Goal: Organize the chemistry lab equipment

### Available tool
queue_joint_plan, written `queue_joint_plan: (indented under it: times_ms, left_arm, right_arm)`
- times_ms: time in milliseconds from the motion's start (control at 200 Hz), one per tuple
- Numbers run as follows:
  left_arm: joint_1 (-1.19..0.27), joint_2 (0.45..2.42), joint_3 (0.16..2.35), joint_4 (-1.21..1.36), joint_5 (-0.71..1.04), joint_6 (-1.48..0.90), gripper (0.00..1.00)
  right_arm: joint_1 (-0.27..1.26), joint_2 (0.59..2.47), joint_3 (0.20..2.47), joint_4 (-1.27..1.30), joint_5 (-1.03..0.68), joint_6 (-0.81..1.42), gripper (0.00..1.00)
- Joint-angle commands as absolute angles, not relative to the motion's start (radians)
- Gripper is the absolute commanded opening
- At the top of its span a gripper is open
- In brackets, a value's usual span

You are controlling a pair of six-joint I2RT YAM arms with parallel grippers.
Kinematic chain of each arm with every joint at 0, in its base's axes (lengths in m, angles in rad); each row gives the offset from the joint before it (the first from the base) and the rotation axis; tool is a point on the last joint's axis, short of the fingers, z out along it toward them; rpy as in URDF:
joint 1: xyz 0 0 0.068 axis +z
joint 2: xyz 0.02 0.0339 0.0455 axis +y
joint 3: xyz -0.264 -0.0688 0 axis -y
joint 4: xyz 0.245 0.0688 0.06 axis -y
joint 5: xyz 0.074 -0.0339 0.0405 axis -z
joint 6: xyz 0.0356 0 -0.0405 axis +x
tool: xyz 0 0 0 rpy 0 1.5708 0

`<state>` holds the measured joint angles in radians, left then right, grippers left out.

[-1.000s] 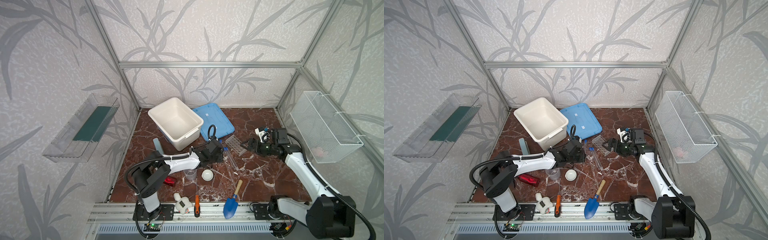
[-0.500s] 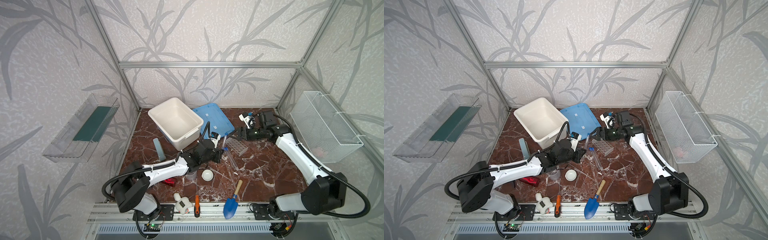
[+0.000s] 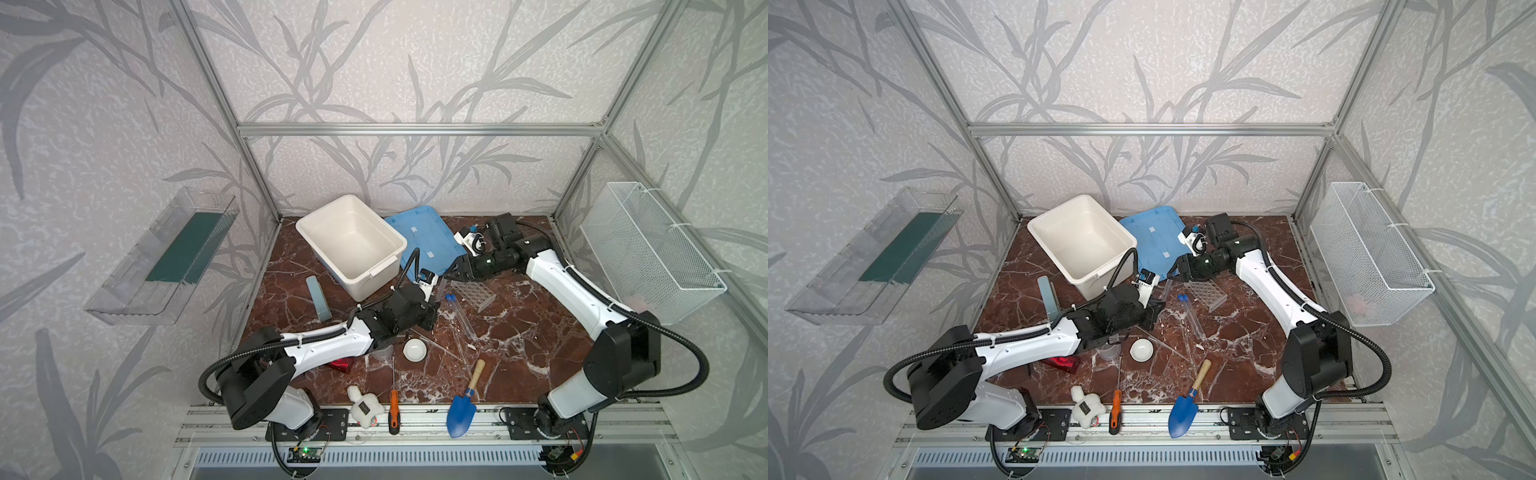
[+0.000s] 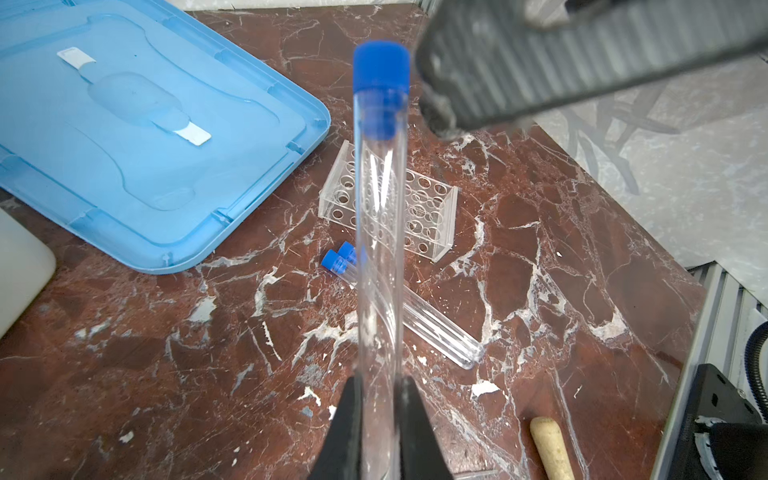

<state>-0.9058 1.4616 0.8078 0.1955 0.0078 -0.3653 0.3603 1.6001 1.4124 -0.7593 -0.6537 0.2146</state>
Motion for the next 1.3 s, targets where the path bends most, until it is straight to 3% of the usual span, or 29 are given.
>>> queue_joint_plan:
  times_ms: [0,140,805,1094,1154,1194,1299]
  left_arm:
    - [-0.912,1.433,0.802,0.229,-0.005,-0.339,0.10]
    - [-0.915,1.419,0.793,0.242,-0.002,-0.341,0.10]
    - [-0.925,1.431,0.805,0.228,-0.018,-0.339,0.10]
    - [-0.925,1.445,0.812,0.214,-0.025,-0.343,0.14]
    - [-0.925,1.445,0.812,0.212,-0.029,-0.349,0.22]
    - [-0.925,1.444,0.811,0.214,-0.039,-0.357,0.34]
    - [-0.924,1.428,0.817,0.218,-0.063,-0.422,0.83]
  right_arm:
    - [0.360,1.616,1.448,-0.773,-0.653,0.232,0.50]
    - [0.369,1.632,1.440,-0.733,-0.670,0.260,0.48]
    - [0.383,1.634,1.381,-0.688,-0.698,0.281,0.16]
    - [0.383,1.631,1.372,-0.683,-0.713,0.291,0.11]
    - [0.383,1.626,1.372,-0.683,-0.701,0.290,0.11]
    - [0.383,1.621,1.374,-0.684,-0.688,0.287,0.11]
    - [0.382,1.594,1.385,-0.702,-0.603,0.259,0.12]
